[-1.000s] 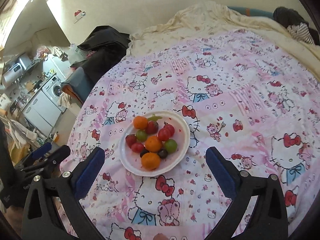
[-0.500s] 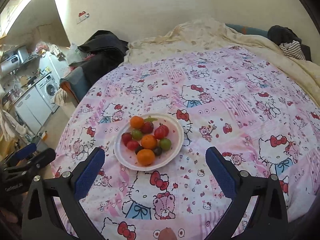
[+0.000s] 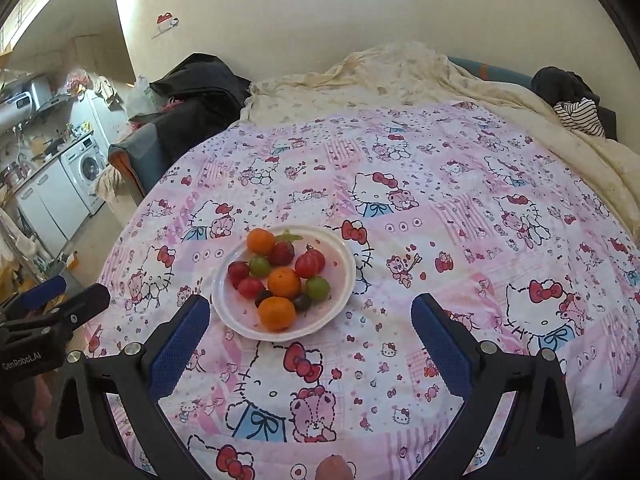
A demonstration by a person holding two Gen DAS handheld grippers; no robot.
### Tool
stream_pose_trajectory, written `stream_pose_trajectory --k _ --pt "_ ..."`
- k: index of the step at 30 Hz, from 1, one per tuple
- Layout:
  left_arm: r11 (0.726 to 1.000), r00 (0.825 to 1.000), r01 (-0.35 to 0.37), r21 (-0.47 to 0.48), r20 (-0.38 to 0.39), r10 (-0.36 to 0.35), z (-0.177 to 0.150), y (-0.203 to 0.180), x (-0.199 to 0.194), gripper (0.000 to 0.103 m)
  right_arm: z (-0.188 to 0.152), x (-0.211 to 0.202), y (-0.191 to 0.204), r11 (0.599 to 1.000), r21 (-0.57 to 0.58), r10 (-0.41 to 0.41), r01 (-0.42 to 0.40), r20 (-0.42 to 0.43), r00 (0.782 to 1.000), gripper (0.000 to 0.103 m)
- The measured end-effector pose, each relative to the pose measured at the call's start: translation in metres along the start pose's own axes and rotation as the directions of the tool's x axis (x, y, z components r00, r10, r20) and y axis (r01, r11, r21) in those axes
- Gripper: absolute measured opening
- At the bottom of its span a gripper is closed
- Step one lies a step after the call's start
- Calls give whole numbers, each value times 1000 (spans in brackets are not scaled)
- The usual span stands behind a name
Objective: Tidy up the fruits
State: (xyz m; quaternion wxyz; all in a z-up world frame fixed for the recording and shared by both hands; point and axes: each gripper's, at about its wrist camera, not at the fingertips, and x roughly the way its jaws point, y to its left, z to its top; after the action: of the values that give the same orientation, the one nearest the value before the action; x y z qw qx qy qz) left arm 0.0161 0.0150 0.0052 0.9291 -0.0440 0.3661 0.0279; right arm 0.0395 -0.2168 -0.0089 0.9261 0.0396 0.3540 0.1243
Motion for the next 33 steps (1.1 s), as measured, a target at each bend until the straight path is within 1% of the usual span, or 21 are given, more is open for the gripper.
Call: stream_pose_trajectory --k 14,33 --pt "1000 1000 -13 -3 17 13 -1 3 -4 103 0 -1 6 1000 -11 9 -9 7 1000 103" --pt "1000 1000 -18 -4 17 18 -2 4 -6 103 0 -3 7 1000 -16 9 -9 9 1000 103"
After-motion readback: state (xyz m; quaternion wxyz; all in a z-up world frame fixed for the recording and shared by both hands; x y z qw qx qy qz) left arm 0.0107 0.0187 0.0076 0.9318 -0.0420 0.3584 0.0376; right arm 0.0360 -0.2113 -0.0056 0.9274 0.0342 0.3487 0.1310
